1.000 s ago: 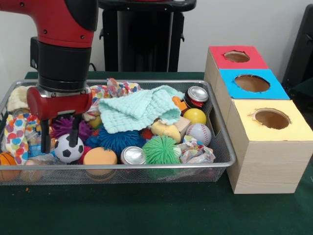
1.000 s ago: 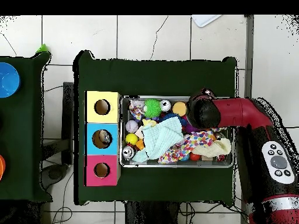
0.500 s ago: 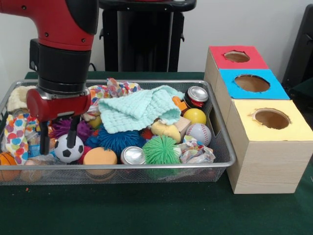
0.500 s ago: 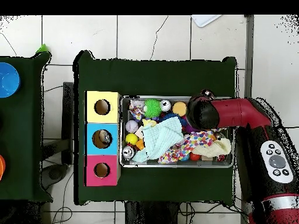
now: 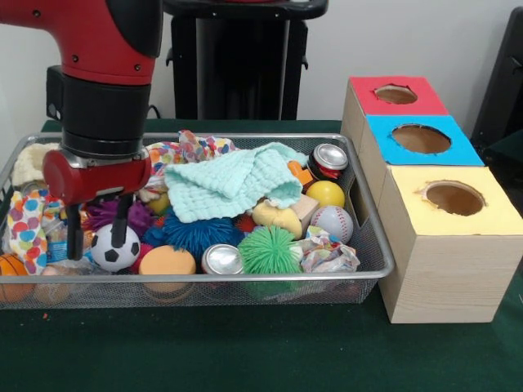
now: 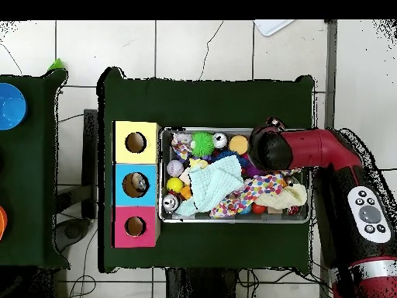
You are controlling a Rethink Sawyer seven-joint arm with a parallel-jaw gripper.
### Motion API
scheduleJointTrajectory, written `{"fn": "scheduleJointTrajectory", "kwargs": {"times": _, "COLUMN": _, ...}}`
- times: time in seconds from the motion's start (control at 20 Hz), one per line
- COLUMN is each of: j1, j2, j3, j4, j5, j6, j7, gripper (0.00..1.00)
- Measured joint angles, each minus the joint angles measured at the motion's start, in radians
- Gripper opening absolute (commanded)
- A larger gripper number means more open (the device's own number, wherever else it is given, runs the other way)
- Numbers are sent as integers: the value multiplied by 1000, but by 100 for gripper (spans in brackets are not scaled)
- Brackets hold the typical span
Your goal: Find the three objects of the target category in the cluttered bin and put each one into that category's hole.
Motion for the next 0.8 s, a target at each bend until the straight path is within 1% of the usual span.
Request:
{"fn": "scheduleJointTrajectory", "kwargs": {"times": 0.3, "j1": -21, "j2": -1, "j3": 6, "j4": 0, "j5": -6, "j6": 0, "j7": -24, "gripper": 100}}
{"fn": "scheduleJointTrajectory", "kwargs": {"times": 0.65, "j1": -82, "j2": 1, "j3": 24, "j4": -6, "j5": -6, "j6": 22, "j7": -65, "gripper": 100}}
{"fn": "scheduleJointTrajectory", "kwargs": {"times": 0.8, "j1": -93, "j2": 3, "j3": 24, "j4": -11, "j5": -6, "j6": 29, "j7": -71, "gripper": 100}}
